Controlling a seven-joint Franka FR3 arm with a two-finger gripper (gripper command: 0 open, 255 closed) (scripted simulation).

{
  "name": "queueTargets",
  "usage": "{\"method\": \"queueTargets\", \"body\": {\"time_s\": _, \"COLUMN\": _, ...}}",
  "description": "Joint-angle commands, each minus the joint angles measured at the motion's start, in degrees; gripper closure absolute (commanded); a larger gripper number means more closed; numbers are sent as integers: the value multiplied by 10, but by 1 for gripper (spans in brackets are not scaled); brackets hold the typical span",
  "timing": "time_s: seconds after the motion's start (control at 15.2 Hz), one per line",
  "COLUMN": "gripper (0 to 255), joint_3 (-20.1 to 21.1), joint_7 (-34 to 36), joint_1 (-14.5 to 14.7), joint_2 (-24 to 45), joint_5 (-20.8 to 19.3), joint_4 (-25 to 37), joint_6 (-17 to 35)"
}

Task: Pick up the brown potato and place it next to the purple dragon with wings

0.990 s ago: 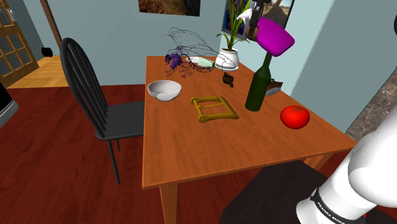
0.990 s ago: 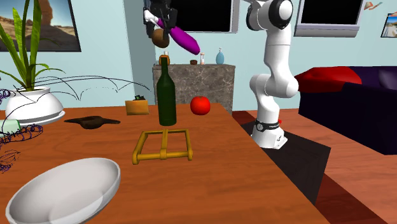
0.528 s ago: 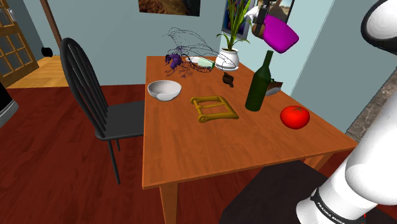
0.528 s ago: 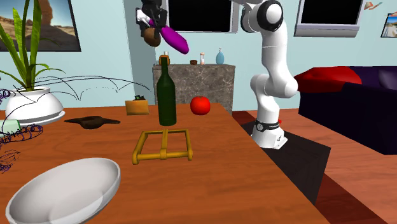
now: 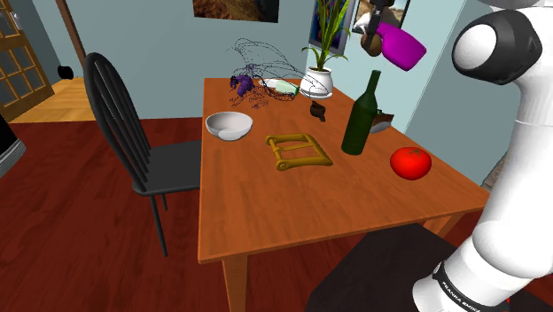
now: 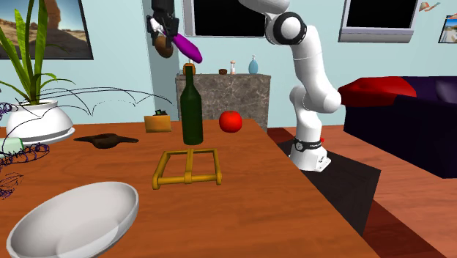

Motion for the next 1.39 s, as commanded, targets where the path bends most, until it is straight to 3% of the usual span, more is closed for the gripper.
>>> {"method": "queueTargets", "body": {"time_s": 0.0, "gripper": 255, "joint_3": 0, "joint_7": -1, "joint_1": 3, "joint_2": -9, "joint_5": -3, "joint_4": -30, "joint_6": 21}}
{"method": "queueTargets", "body": {"time_s": 0.59, "gripper": 255, "joint_3": 2, "joint_7": 8, "joint_1": 22, "joint_2": -63, "joint_5": -22, "joint_4": -180, "joint_6": 120}}
{"method": "queueTargets", "body": {"time_s": 1.32, "gripper": 255, "joint_3": 4, "joint_7": 15, "joint_1": 31, "joint_2": -92, "joint_5": -33, "joint_4": -306, "joint_6": 217}}
